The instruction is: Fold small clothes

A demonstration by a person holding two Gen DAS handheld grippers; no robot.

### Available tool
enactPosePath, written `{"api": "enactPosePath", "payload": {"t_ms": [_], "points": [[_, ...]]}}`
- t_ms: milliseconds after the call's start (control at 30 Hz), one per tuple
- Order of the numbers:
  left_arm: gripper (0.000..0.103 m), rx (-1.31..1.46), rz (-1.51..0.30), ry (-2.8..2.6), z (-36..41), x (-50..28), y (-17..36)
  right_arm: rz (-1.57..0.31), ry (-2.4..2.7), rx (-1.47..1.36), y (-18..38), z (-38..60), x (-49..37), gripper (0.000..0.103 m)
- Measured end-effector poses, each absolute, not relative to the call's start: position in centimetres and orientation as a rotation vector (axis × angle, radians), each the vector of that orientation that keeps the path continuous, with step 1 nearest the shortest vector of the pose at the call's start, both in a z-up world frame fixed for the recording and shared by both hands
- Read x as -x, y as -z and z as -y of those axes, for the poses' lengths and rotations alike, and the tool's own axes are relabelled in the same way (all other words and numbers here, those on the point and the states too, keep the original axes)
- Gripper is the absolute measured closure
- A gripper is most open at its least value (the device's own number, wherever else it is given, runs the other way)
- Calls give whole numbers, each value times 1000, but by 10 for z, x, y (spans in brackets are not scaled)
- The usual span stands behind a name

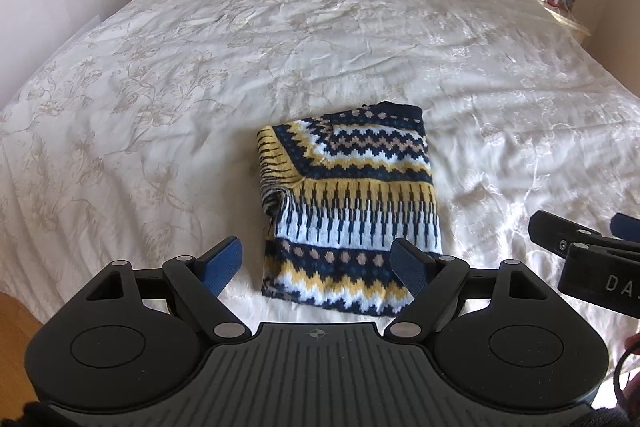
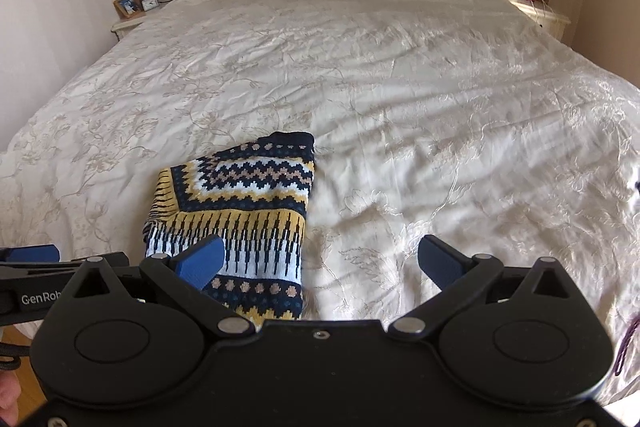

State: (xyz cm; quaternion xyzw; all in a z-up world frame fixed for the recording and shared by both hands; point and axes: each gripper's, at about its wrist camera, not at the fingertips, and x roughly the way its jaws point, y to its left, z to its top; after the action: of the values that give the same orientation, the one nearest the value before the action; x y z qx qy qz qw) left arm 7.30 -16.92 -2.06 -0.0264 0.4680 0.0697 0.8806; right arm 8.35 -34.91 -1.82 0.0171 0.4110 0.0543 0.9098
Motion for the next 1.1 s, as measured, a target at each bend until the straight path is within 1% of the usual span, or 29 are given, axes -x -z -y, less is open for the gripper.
{"api": "enactPosePath", "payload": {"t_ms": [600, 1100], "points": [[22, 40, -968, -131, 176, -58, 18, -838, -141, -35, 14, 348, -69, 1], [22, -11, -924, -131, 183, -49, 14, -847, -149, -48, 14, 350, -65, 1]]}}
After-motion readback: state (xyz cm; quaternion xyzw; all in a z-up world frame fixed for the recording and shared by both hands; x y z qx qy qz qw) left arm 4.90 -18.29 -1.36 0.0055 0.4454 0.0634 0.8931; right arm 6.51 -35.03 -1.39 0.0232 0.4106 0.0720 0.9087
